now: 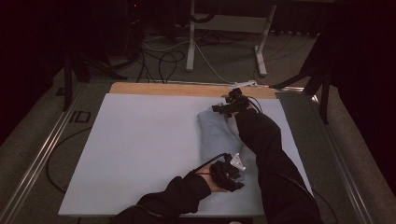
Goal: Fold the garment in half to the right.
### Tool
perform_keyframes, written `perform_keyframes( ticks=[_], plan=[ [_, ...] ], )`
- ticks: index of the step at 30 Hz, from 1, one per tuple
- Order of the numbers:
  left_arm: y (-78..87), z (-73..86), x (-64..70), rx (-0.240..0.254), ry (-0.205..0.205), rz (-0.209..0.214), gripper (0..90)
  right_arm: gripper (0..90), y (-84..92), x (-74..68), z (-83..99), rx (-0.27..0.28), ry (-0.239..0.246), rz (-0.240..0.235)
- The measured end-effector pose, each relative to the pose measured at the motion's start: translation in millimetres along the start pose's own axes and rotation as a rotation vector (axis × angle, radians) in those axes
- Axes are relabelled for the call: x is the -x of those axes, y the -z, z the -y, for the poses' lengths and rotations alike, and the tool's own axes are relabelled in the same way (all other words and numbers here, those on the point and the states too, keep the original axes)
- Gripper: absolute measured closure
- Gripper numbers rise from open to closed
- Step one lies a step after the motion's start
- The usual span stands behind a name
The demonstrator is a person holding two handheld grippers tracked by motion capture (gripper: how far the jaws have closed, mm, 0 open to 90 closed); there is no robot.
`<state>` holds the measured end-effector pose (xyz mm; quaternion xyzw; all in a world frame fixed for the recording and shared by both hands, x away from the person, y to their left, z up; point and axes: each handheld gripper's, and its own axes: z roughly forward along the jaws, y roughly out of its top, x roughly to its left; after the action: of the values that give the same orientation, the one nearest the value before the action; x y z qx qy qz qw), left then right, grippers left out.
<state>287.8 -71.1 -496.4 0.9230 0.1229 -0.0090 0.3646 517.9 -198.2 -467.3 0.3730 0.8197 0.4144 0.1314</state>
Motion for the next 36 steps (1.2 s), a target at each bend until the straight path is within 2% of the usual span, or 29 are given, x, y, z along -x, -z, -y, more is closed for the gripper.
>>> perform_keyframes(
  ticks=[3, 4, 5, 6, 10, 11, 12, 14, 17, 19, 21, 23, 25, 26, 27, 28, 29, 30, 32, 36],
  plan=[
    [18.0, 4.9, 0.5, 0.034, -0.013, -0.048, 50.0, 13.3, 0.0, 0.9, 1.5, -0.013, 0.01, 0.007],
    [18.0, 4.9, 0.5, 0.034, -0.013, -0.048, 45.3, 13.3, 0.0, 0.9, 1.5, -0.013, 0.01, 0.007],
    [28.6, 8.6, -0.7, 0.058, -0.019, -0.074, 45.3, 13.3, -0.5, 1.6, 2.1, -0.02, 0.008, 0.007],
    [34.6, 10.6, -1.8, 0.068, -0.012, -0.085, 39.2, 13.5, -0.6, 2.5, 3.1, -0.027, 0.006, 0.023],
    [56.7, 19.6, -6.3, 0.107, 0.006, -0.104, 22.2, 11.8, -3.1, 4.7, 6.2, -0.041, -0.028, 0.024],
    [61.5, 22.1, -6.5, 0.113, 0.003, -0.119, 14.1, 11.8, -4.2, 5.3, 6.8, -0.048, -0.028, 0.028],
    [66.6, 25.0, -7.4, 0.119, 0.008, -0.135, 13.2, 11.8, -5.1, 5.7, 7.6, -0.051, -0.029, 0.034],
    [76.7, 31.9, -10.6, 0.154, 0.055, -0.122, 11.5, 11.8, -6.7, 6.9, 9.4, -0.058, -0.044, 0.018],
    [90.9, 43.7, -15.6, 0.177, 0.107, -0.147, 8.7, 13.4, -11.7, 10.1, 13.2, -0.083, -0.058, 0.029],
    [101.1, 52.8, -17.6, 0.21, 0.122, -0.167, 6.7, 14.3, -15.0, 13.1, 16.8, -0.099, -0.075, 0.036],
    [111.5, 63.1, -19.7, 0.247, 0.112, -0.191, 6.5, 17.2, -19.3, 17.1, 21.9, -0.128, -0.091, 0.028],
    [121.7, 74.4, -22.3, 0.273, 0.104, -0.229, 5.6, 24.0, -21.9, 19.4, 26.6, -0.145, -0.098, 0.024],
    [131.1, 86.1, -26.0, 0.287, 0.116, -0.246, 4.3, 40.6, -22.9, 20.7, 30.6, -0.162, -0.094, 0.001],
    [135.2, 92.3, -27.8, 0.293, 0.126, -0.254, 4.2, 45.8, -23.3, 20.3, 31.6, -0.178, -0.078, 0.008],
    [138.8, 98.5, -29.9, 0.293, 0.137, -0.265, 3.8, 55.3, -23.2, 19.4, 32.3, -0.19, -0.068, 0.012],
    [138.8, 98.5, -29.9, 0.293, 0.137, -0.265, 3.7, 55.3, -23.2, 19.4, 32.3, -0.19, -0.068, 0.012],
    [144.4, 110.8, -32.7, 0.295, 0.162, -0.276, 3.7, 68.1, -22.8, 18.6, 32.7, -0.195, -0.059, 0.011],
    [146.5, 117.1, -33.3, 0.302, 0.162, -0.28, 3.4, 82.9, -21.4, 16.7, 31.9, -0.192, -0.047, 0.011],
    [149.9, 129.0, -34.0, 0.292, 0.161, -0.32, 2.8, 85.2, -18.6, 13.6, 28.9, -0.172, -0.018, 0.01],
    [155.4, 151.2, -35.5, 0.347, 0.195, -0.322, 2.5, 85.7, -14.9, 11.4, 23.0, -0.109, -0.011, -0.015]
  ],
)
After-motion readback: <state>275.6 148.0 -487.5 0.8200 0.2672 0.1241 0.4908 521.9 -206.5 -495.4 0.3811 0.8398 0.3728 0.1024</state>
